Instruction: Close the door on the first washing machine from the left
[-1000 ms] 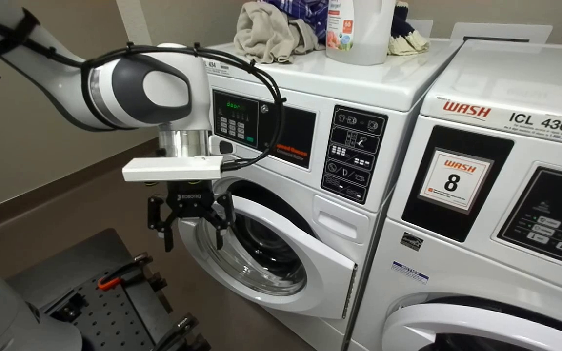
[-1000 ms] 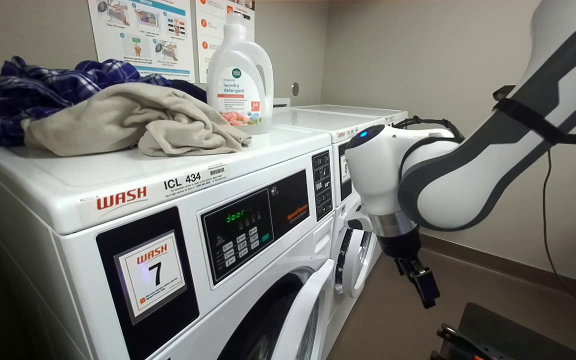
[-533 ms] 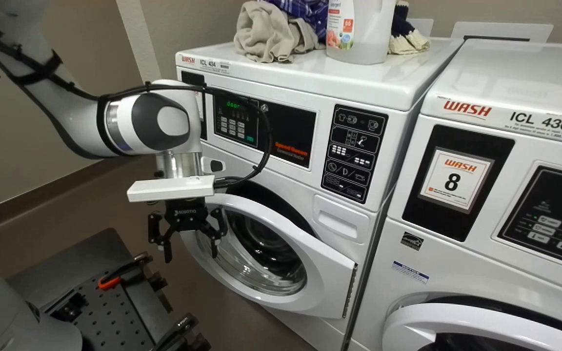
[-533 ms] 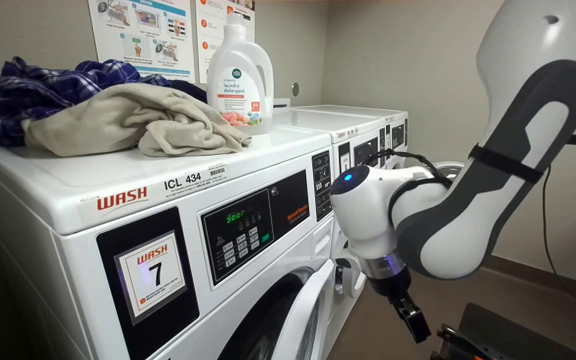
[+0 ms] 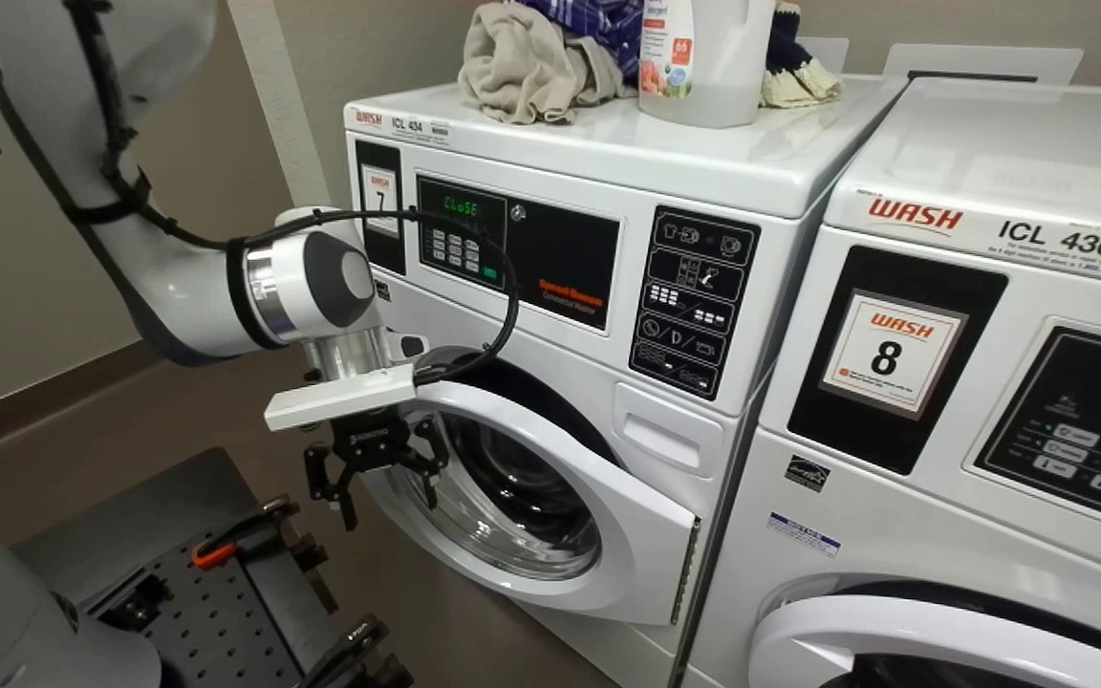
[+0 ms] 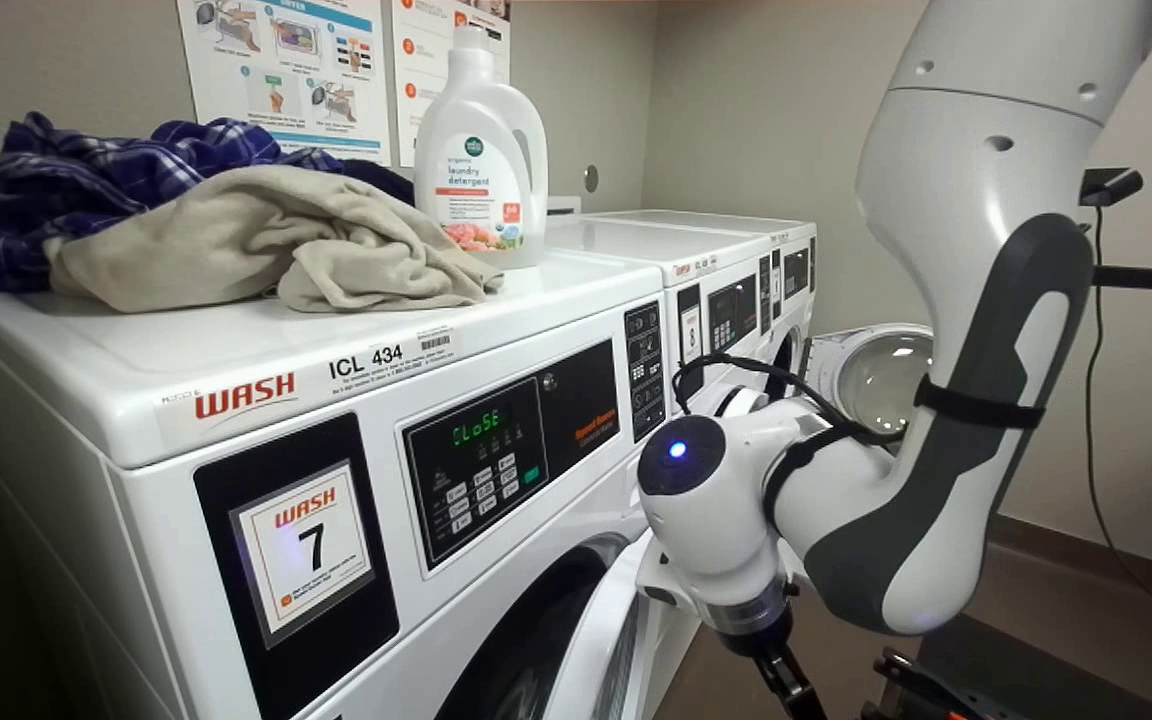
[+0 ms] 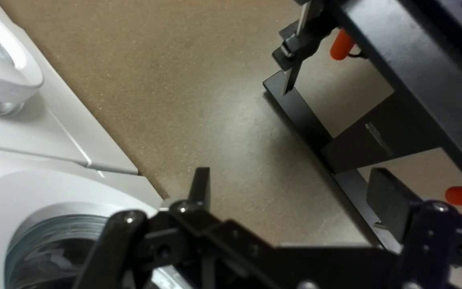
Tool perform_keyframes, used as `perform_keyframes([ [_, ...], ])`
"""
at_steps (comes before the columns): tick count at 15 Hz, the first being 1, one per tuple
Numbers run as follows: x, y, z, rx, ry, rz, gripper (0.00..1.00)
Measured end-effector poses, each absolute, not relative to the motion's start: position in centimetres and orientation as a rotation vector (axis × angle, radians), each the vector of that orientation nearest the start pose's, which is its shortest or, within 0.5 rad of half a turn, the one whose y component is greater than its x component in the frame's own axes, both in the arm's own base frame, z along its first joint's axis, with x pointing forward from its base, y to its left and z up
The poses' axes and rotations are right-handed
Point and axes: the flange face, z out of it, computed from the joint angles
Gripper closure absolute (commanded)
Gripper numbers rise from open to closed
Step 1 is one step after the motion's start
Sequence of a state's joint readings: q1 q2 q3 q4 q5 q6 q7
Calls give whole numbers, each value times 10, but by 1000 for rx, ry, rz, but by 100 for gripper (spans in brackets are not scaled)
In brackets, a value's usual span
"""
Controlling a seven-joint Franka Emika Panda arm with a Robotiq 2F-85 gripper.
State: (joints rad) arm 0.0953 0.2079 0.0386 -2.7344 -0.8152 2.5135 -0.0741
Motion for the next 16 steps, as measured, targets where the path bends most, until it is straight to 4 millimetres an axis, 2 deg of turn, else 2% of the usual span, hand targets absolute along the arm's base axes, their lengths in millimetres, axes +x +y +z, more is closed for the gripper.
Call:
perform_keyframes([
  [7, 379, 82, 118, -3002, -1931, 425, 0],
  [11, 387, 90, 105, -2971, -2044, 335, 0],
  [16, 393, 93, 98, -2990, -2147, 182, 0],
])
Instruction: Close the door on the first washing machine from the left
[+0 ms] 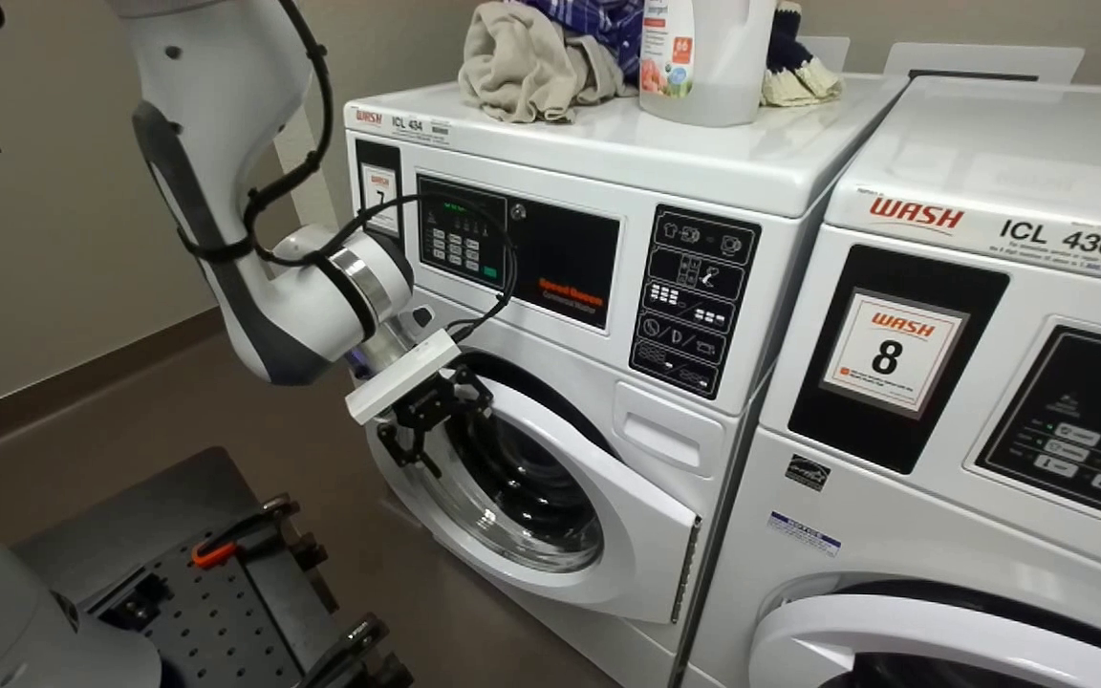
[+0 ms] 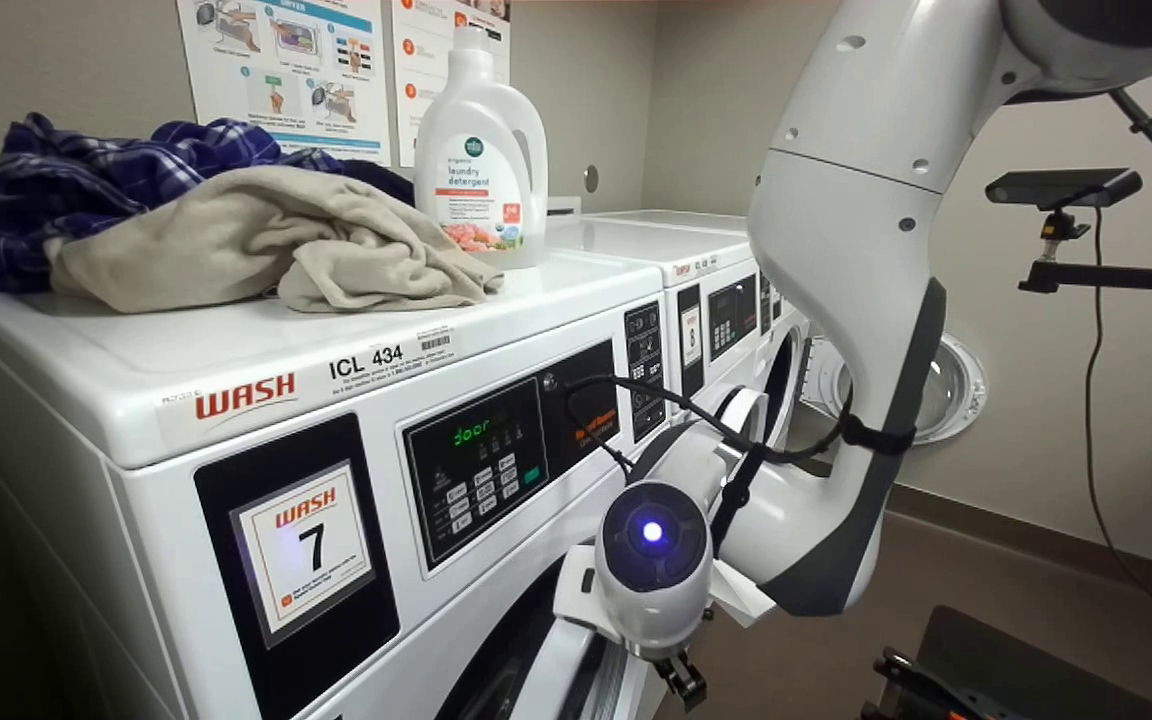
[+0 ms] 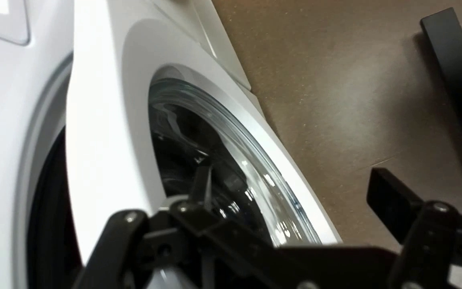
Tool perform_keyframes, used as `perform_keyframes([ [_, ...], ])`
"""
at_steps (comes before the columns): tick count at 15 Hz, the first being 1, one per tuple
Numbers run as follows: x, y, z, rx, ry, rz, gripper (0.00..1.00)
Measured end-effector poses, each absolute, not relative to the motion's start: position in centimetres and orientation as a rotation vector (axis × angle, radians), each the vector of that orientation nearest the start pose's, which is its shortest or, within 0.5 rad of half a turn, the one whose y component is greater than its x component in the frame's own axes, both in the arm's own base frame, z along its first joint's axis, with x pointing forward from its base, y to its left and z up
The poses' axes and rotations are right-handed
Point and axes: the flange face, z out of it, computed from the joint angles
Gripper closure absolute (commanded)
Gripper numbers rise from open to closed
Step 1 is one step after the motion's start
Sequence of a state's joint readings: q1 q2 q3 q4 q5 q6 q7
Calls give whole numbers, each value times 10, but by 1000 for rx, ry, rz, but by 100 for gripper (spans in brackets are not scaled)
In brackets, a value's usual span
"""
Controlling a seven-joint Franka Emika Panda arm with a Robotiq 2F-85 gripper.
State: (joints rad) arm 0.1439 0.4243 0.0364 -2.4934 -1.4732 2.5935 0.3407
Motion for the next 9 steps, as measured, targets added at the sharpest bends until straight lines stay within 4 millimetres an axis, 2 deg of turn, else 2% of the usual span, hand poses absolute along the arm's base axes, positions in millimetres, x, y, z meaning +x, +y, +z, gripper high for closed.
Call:
perform_keyframes([
  [5, 414, 103, 101, 2078, 1447, 61, 0],
  [9, 413, 101, 94, 2127, 1337, 184, 0],
])
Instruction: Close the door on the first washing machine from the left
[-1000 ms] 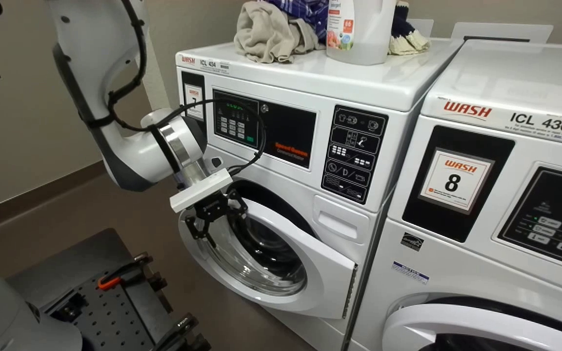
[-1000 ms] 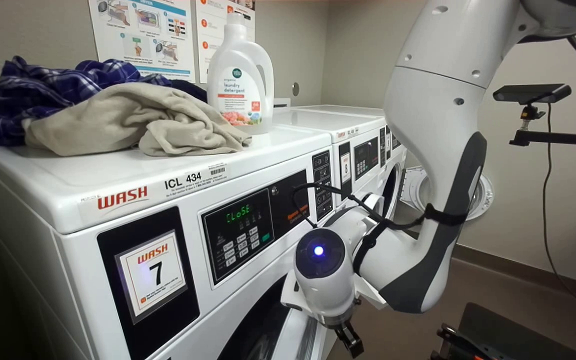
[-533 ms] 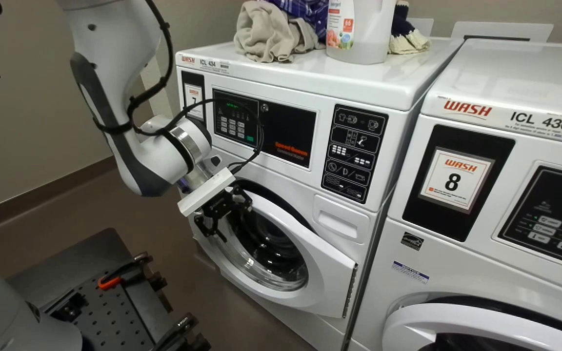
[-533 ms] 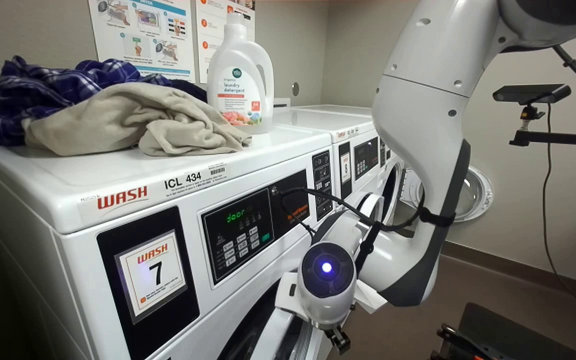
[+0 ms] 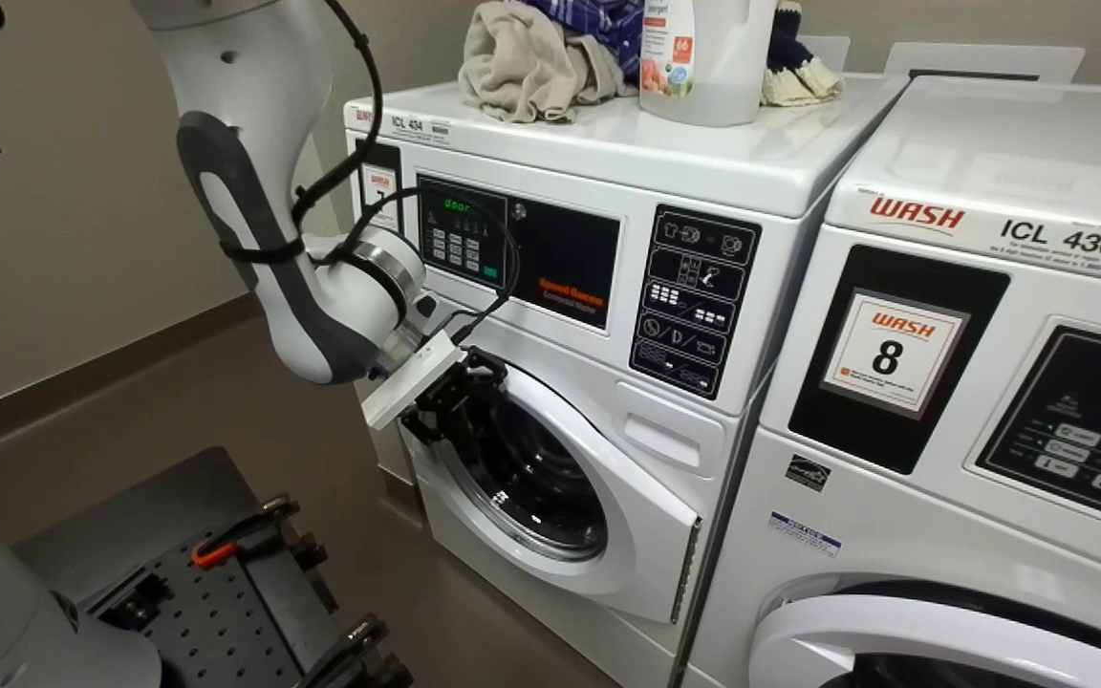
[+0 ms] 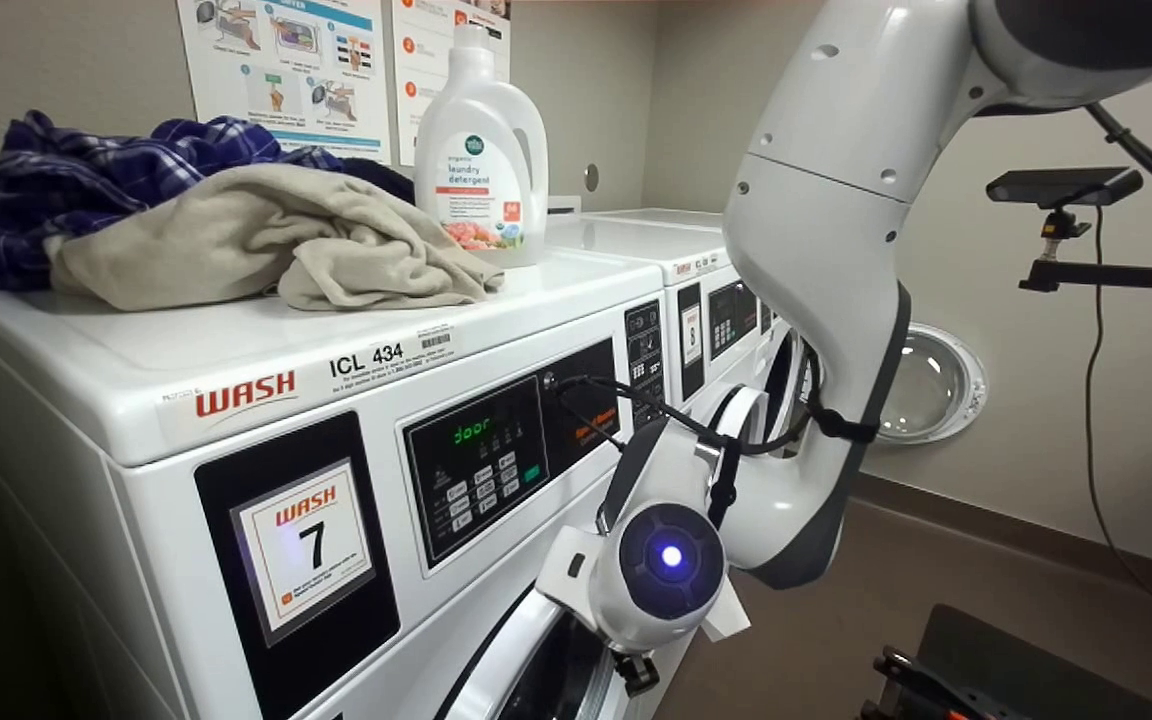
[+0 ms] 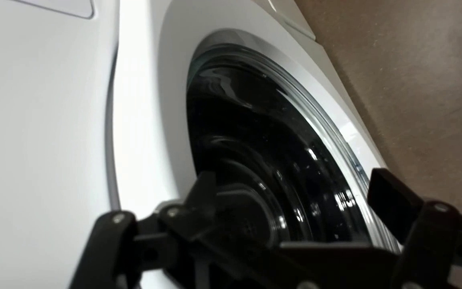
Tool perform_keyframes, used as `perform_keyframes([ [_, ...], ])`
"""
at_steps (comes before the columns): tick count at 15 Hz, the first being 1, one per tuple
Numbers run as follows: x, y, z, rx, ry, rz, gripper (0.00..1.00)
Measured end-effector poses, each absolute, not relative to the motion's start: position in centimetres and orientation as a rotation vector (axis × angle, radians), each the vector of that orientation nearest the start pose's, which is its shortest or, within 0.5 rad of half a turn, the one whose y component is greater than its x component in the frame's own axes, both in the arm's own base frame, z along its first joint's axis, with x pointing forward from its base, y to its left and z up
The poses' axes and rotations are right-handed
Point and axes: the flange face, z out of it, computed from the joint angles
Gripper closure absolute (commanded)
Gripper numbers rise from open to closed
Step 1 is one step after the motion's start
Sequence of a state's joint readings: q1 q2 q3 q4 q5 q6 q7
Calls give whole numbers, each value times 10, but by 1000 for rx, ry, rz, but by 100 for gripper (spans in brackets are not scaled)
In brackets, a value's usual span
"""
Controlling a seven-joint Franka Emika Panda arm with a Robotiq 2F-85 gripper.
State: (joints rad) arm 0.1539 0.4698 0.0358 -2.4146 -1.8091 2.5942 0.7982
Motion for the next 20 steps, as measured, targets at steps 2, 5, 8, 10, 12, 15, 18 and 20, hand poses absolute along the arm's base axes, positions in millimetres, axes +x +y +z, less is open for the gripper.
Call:
perform_keyframes([
  [2, 412, 99, 91, 2152, 1289, 231, 0],
  [5, 415, 95, 91, 2185, 1258, 244, 0],
  [8, 419, 82, 96, 2255, 1231, 217, 0],
  [10, 421, 73, 104, 2319, 1257, 168, 0],
  [12, 415, 66, 107, 2370, 1304, 85, 0],
  [15, 387, 61, 99, 2437, 1389, -95, 0],
  [18, 358, 71, 95, 2503, 1501, -241, 0],
  [20, 350, 82, 104, 2536, 1586, -277, 0],
])
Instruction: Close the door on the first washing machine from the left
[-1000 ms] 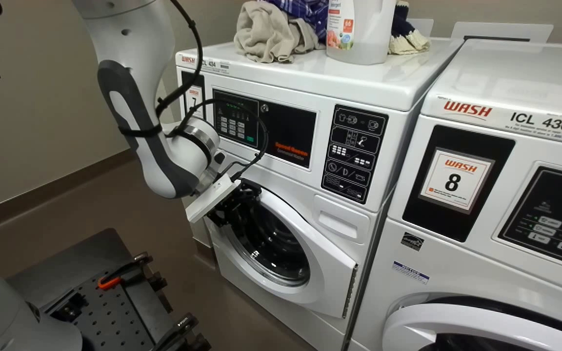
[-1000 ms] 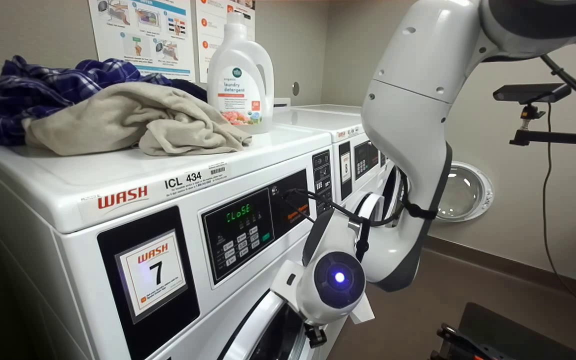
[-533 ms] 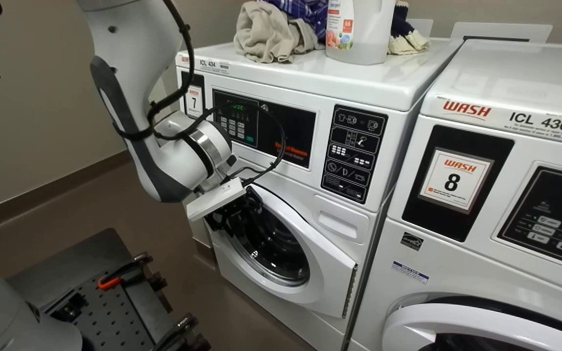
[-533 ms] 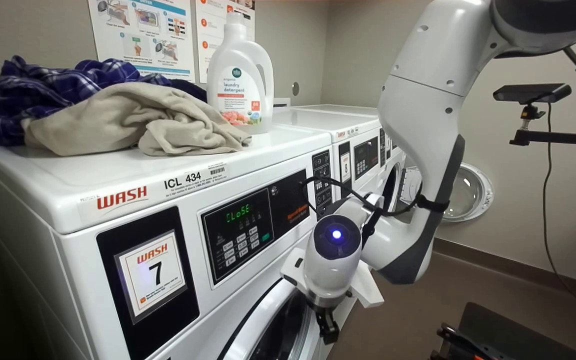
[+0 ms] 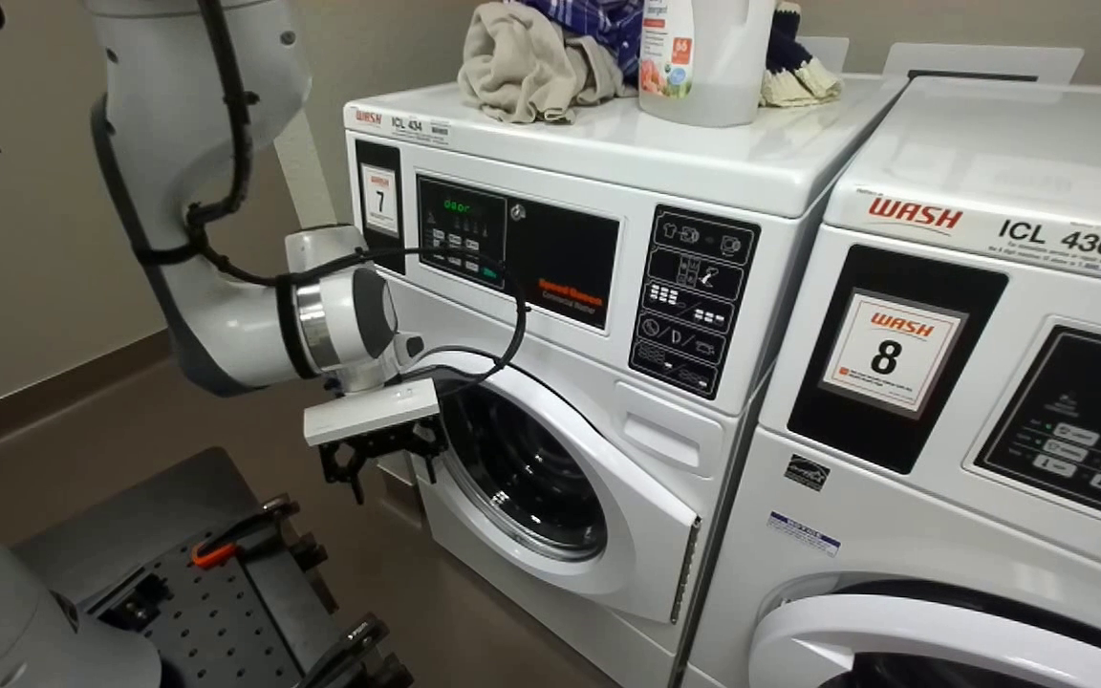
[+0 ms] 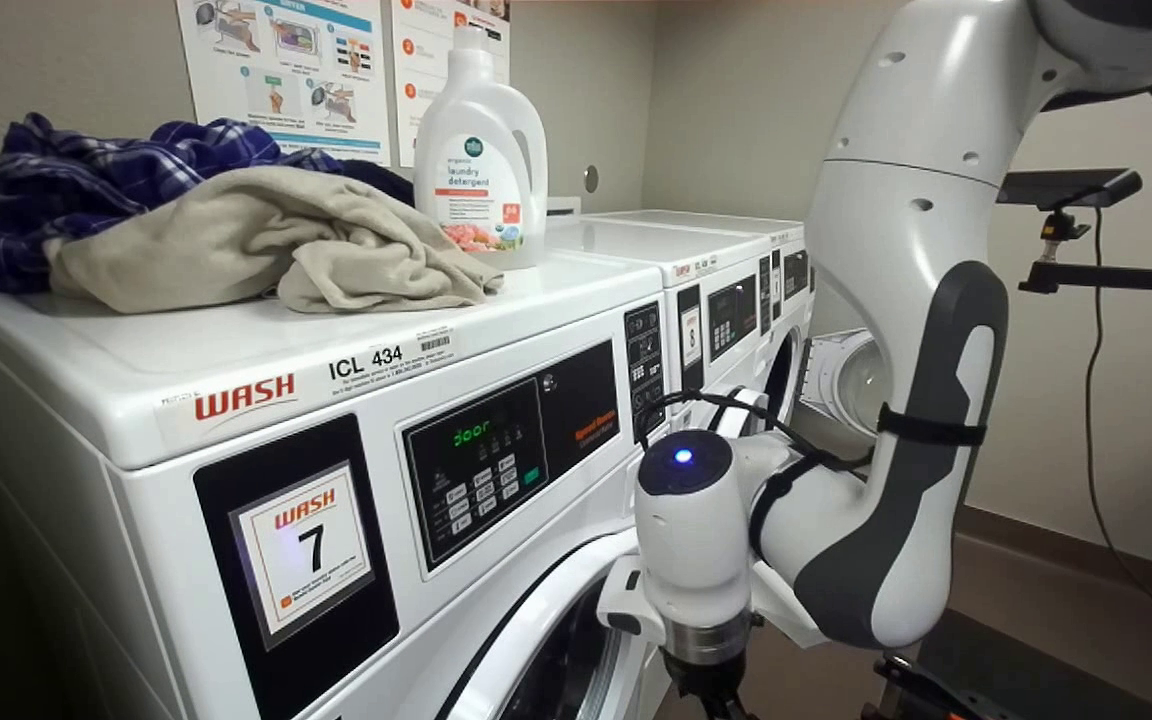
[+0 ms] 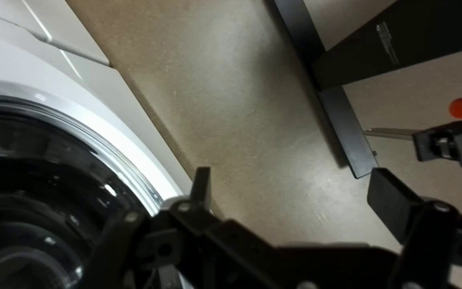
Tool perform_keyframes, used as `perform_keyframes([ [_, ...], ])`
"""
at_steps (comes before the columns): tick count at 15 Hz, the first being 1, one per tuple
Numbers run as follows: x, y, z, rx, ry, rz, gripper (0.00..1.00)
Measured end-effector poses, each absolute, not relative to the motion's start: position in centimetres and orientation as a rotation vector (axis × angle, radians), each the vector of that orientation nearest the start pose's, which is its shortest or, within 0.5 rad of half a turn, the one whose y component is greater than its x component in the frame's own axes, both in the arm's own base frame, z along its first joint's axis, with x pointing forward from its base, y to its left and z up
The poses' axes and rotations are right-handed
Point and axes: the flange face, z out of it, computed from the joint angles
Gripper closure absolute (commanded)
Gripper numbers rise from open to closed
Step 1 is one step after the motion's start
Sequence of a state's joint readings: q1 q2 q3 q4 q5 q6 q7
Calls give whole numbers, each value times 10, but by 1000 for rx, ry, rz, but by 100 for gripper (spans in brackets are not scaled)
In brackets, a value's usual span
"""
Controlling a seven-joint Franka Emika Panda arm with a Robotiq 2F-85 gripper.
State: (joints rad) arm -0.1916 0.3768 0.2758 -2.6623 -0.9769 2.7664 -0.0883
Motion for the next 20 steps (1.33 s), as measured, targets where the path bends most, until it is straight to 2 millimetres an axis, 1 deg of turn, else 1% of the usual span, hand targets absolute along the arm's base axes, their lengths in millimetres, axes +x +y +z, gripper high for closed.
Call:
perform_keyframes([
  [2, 350, 91, 117, -2691, -1737, 301, 0],
  [4, 355, 97, 135, -2642, -1729, 296, 0],
  [9, 374, 106, 194, -2614, -1683, 240, 0],
  [12, 383, 106, 234, -2624, -1658, 192, 0],
  [13, 386, 105, 249, -2629, -1650, 177, 0],
  [15, 390, 100, 287, -2653, -1650, 160, 0],
  [17, 389, 91, 331, -2675, -1647, 155, 0],
  [20, 381, 68, 404, -2699, -1670, 174, 0],
])
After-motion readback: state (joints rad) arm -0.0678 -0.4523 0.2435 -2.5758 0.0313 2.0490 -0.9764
